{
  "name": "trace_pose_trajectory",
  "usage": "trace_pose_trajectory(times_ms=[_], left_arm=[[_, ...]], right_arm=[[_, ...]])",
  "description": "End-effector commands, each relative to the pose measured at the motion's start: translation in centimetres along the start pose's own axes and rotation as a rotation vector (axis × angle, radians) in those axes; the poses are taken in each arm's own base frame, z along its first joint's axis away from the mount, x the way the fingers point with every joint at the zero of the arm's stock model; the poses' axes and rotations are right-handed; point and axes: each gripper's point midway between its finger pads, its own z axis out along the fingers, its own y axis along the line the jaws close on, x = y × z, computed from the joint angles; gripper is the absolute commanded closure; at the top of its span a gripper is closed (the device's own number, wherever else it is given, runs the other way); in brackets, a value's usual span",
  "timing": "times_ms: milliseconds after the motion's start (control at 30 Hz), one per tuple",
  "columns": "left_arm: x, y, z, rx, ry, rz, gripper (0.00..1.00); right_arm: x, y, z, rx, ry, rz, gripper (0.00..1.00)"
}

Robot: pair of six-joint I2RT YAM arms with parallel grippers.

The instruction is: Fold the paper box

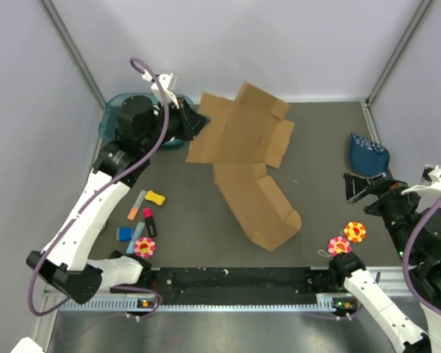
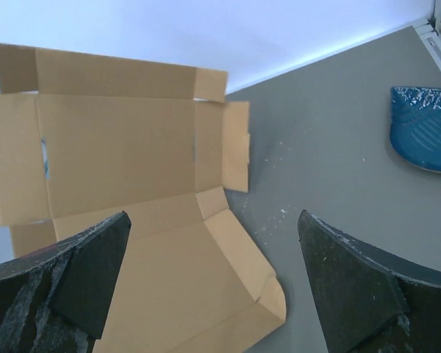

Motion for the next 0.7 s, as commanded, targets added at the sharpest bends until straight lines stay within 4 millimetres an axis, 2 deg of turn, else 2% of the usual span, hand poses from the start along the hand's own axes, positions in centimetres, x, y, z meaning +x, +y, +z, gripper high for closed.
trace_pose_trajectory(times_ms=[0,33,67,100,133,167,233,267,300,400,567,667], left_arm=[[4.1,-2.1,-1.6,0.337,0.188,-0.069,0.86],[5.2,-1.7,-1.6,0.374,0.215,-0.15,0.85],[5.1,-0.6,-1.6,0.398,0.216,-0.201,0.85],[4.4,-1.0,-1.7,0.498,0.189,-0.199,0.85],[6.0,0.2,-1.3,0.49,0.239,-0.317,0.85],[7.1,3.0,0.2,0.442,0.273,-0.389,0.85],[9.0,5.3,1.4,0.423,0.348,-0.472,0.85],[10.8,7.6,2.8,0.378,0.403,-0.539,0.85],[11.7,8.5,3.5,0.351,0.431,-0.557,0.85],[13.4,11.6,5.8,0.245,0.472,-0.513,0.82],[13.5,14.9,8.8,0.117,0.488,-0.349,0.74],[13.6,16.4,10.0,0.038,0.481,-0.271,0.71]], right_arm=[[1.0,0.0,0.1,-0.018,0.022,-0.014,0.02],[1.2,-0.1,0.1,-0.018,0.025,-0.017,0.02],[1.4,-0.1,0.3,-0.017,0.031,-0.022,0.02],[1.6,-0.2,0.4,-0.015,0.034,-0.025,0.02],[1.8,-0.2,0.5,-0.016,0.042,-0.029,0.01],[1.9,-0.3,0.4,-0.016,0.042,-0.029,0.01],[2.4,-0.4,0.7,-0.009,0.053,-0.027,0.01],[2.7,-0.5,0.8,-0.006,0.06,-0.03,0.01],[3.4,-0.7,1.1,0.0,0.075,-0.033,0.01],[5.1,-1.4,1.6,0.018,0.11,-0.04,0.01],[7.7,-2.3,2.6,0.044,0.175,-0.061,0.01],[8.0,-2.2,3.2,0.049,0.193,-0.08,0.01]])
